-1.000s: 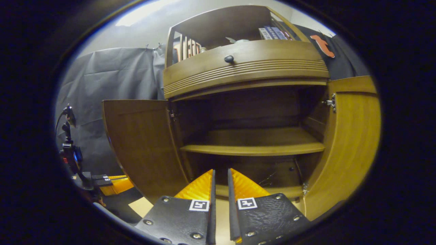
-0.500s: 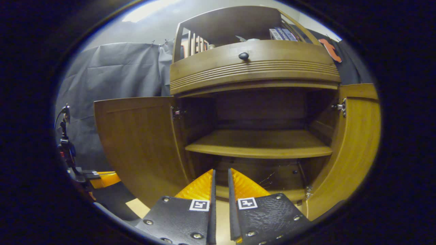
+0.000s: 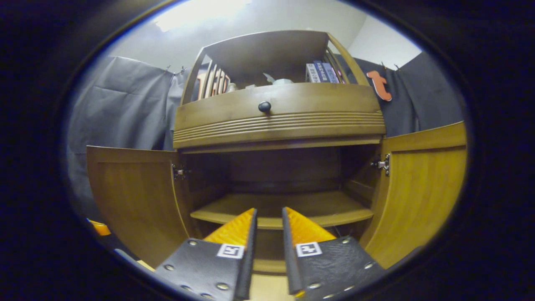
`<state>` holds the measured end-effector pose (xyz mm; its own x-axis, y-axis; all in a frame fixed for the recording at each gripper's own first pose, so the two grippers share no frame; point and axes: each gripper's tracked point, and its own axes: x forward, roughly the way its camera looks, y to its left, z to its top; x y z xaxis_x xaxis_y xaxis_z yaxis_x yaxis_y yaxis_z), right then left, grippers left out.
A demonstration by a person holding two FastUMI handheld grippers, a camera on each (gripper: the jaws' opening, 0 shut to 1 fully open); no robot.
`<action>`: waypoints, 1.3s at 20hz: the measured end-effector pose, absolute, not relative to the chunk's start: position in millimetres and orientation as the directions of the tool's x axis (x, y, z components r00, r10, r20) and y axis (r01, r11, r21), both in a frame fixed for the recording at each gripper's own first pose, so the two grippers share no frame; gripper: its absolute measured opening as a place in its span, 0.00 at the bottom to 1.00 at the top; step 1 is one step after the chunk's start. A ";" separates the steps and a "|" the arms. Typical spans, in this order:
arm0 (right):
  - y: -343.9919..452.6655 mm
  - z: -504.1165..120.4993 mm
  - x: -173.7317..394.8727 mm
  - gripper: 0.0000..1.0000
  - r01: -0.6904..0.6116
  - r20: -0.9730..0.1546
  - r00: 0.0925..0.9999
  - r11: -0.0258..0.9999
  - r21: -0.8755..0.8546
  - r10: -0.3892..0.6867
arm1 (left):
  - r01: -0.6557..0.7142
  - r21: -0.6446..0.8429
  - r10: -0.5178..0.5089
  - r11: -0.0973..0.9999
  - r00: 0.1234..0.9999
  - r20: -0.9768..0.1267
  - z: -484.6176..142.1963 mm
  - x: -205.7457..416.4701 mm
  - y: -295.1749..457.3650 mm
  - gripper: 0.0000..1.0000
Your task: Open the right door of the double-door shoe cabinet with the right hand, and open the left door with the left hand.
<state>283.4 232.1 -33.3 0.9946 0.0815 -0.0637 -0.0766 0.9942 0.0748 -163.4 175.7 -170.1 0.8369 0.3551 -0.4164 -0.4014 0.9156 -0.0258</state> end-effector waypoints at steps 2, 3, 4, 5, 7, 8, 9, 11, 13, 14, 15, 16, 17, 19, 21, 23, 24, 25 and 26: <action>234.5 -43.7 280.7 0.79 -0.093 -0.087 0.991 0.992 0.079 0.100 | -0.426 0.010 0.393 0.905 0.827 -0.403 -159.4 -168.4 185.7 0.01; 234.5 -47.7 284.4 0.98 -0.098 -0.098 0.989 0.991 0.092 0.107 | -0.442 0.040 0.422 0.896 0.819 -0.389 -150.6 -170.6 194.0 0.01; 233.2 -49.8 278.5 0.99 -0.097 -0.108 0.988 0.990 0.107 0.109 | -0.460 0.072 0.452 0.885 0.813 -0.368 -137.8 -170.6 203.4 0.01; 231.2 -51.1 275.6 1.00 -0.095 -0.114 0.988 0.988 0.119 0.108 | -0.477 0.104 0.482 0.873 0.808 -0.340 -121.7 -171.3 212.1 0.01; 221.9 -52.2 272.1 0.98 -0.079 -0.116 0.989 0.989 0.121 0.093 | -0.515 0.155 0.537 0.843 0.803 -0.257 -80.0 -164.7 229.7 0.01; 215.5 -51.8 270.3 0.96 -0.069 -0.117 0.990 0.991 0.118 0.083 | -0.528 0.160 0.551 0.834 0.806 -0.216 -57.4 -156.8 236.4 0.03; 208.5 -50.9 268.0 0.96 -0.058 -0.116 0.991 0.992 0.116 0.072 | -0.537 0.153 0.558 0.830 0.812 -0.174 -32.4 -148.7 240.5 0.05; 194.4 -47.5 264.3 1.00 -0.037 -0.110 0.993 0.993 0.114 0.050 | -0.548 0.110 0.558 0.829 0.822 -0.110 11.8 -132.6 243.7 0.16; 182.2 -43.1 261.0 0.96 -0.023 -0.107 0.994 0.994 0.108 0.035 | -0.536 0.046 0.538 0.843 0.838 -0.088 41.4 -112.4 237.7 0.08; 176.7 -40.5 259.6 1.00 -0.020 -0.105 0.994 0.995 0.102 0.031 | -0.526 0.010 0.525 0.851 0.848 -0.077 53.3 -104.6 232.0 0.14; 171.3 -36.4 257.1 1.00 -0.016 -0.101 0.995 0.996 0.091 0.025 | -0.513 -0.023 0.510 0.858 0.857 -0.070 64.0 -100.4 225.6 0.20; 166.0 -30.8 255.3 0.96 -0.013 -0.093 0.995 0.997 0.078 0.020 | -0.491 -0.047 0.488 0.870 0.871 -0.064 73.4 -92.7 215.5 0.26; 161.6 -23.9 253.6 1.00 -0.012 -0.084 0.996 0.998 0.064 0.018 | -0.465 -0.058 0.462 0.883 0.885 -0.061 80.0 -82.0 202.6 0.32; 156.8 -8.0 250.0 1.00 -0.016 -0.066 0.998 0.999 0.044 0.018 | -0.400 -0.053 0.397 0.915 0.916 -0.059 89.6 -62.9 172.9 0.44; 155.9 10.8 247.9 1.00 -0.025 -0.042 0.999 0.999 0.032 0.026 | -0.312 -0.044 0.310 0.949 0.950 -0.049 96.9 -43.5 134.6 0.49; 158.8 28.8 246.4 1.00 -0.042 -0.028 0.999 0.999 0.031 0.043 | -0.218 -0.047 0.216 0.975 0.975 -0.041 98.3 -25.2 93.9 0.34; 160.8 37.7 246.6 1.00 -0.050 -0.022 0.998 0.998 0.031 0.051 | -0.171 -0.055 0.168 0.984 0.985 -0.043 93.4 -16.3 76.4 0.39; 161.6 44.7 246.8 0.96 -0.054 -0.019 0.998 0.998 0.027 0.054 | -0.129 -0.064 0.125 0.990 0.991 -0.052 86.6 -12.2 61.3 0.44; 161.2 52.1 246.5 1.00 -0.053 -0.013 0.999 0.998 0.019 0.053 | -0.095 -0.066 0.091 0.993 0.994 -0.064 80.0 -6.0 46.4 0.49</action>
